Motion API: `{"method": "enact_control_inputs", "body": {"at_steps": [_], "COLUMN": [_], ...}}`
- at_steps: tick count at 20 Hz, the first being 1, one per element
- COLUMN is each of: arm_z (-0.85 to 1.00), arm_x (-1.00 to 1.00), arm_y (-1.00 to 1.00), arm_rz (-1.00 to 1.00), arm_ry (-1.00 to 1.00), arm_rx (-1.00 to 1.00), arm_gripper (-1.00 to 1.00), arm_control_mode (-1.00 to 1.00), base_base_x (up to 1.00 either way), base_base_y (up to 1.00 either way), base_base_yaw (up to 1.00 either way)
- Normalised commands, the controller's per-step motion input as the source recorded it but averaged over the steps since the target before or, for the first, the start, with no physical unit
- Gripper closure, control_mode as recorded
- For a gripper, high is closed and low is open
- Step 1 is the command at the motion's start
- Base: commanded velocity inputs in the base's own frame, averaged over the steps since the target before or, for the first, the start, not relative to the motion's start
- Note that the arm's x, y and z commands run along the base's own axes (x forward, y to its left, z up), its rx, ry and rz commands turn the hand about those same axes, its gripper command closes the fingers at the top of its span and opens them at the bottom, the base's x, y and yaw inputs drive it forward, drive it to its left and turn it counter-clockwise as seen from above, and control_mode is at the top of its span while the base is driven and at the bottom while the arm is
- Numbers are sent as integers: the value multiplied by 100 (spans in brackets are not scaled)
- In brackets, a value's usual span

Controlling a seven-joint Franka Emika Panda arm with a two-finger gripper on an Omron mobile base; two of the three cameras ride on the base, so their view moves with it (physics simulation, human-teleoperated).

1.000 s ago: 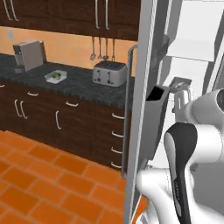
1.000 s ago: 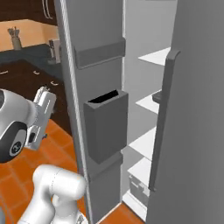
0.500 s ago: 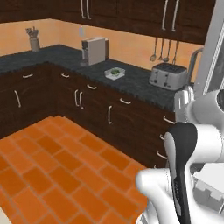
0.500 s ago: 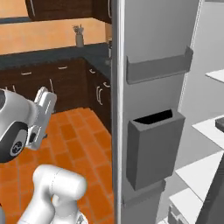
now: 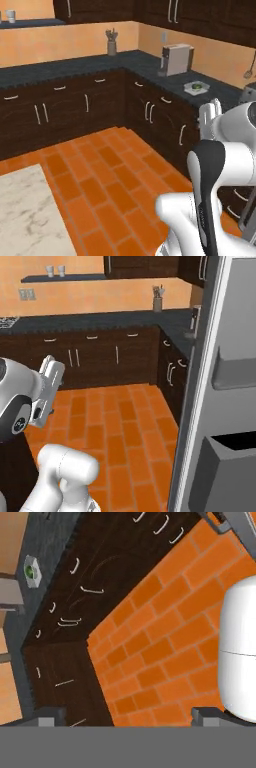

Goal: Take the meat container that has the fish and place it on the second highest rack of the freezer. Then take the vegetable container that has the tomato and broccoli and place it on the highest rack of the freezer.

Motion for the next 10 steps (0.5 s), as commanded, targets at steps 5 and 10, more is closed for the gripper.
{"method": "enact_control_inputs", "body": {"at_steps": [5,10], "arm_z": [0,0], "arm_x": [0,0], "arm_y": [0,0], "arm_rz": [0,0], "arm_ry": [0,0], "arm_rx": [0,0], "arm_gripper": [-100,-100], "arm_control_mode": [100,100], "base_base_x": [86,100], "base_base_y": [81,73], "base_base_yaw": [39,15]}}
